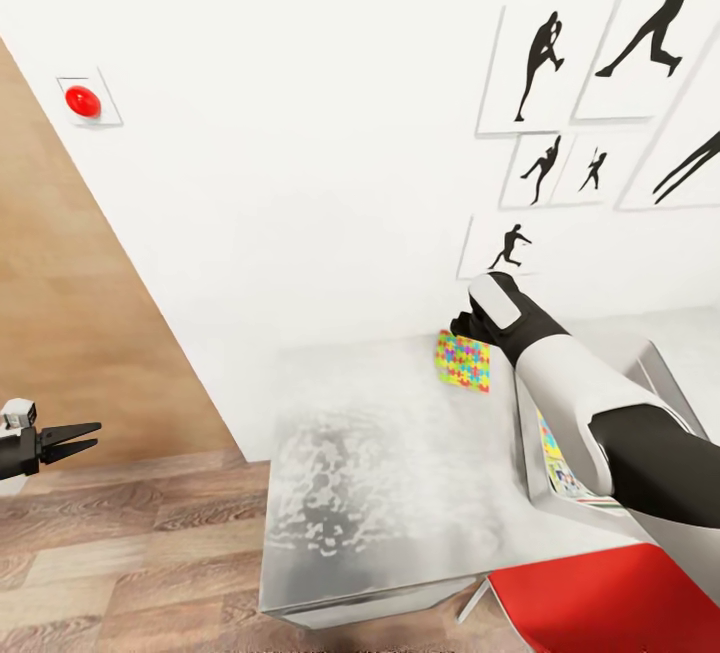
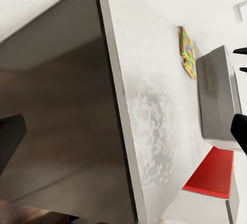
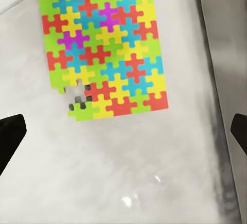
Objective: Put all the toys in the child's room - the three board games (two on the bed and one on the table), the two jigsaw puzzles on the table, and the tennis ball on the table - inside the toy box on the table in the child's room.
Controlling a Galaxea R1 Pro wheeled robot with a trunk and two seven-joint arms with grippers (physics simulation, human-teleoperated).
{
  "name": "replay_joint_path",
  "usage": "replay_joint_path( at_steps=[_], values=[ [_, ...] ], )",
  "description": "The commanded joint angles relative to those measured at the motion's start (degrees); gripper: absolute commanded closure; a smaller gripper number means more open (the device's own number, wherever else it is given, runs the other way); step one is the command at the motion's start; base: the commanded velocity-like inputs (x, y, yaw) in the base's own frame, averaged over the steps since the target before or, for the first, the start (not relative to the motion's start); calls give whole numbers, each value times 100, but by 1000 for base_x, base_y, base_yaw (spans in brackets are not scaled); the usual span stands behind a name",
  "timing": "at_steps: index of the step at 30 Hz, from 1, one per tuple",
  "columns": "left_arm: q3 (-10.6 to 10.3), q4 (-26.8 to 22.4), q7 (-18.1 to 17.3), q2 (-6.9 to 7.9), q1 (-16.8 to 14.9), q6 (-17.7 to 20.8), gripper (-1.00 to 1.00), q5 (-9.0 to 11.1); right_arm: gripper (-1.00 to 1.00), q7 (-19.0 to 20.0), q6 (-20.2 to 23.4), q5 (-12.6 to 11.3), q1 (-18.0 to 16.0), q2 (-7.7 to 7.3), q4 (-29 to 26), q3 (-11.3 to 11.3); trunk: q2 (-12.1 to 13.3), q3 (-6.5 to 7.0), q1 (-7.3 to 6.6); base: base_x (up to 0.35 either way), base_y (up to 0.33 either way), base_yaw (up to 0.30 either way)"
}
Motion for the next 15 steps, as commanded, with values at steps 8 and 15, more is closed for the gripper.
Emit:
replay_joint_path(
  at_steps=[8,15],
  values=[
    [35,1,-29,-5,-6,60,-100,-53,-100,-39,27,-42,-119,-23,-5,37,-12,-87,3,0,0,0],
    [40,1,-29,-6,-6,60,-100,-54,-100,-39,29,-42,-187,-11,-4,37,-12,-154,3,0,0,0]
  ],
)
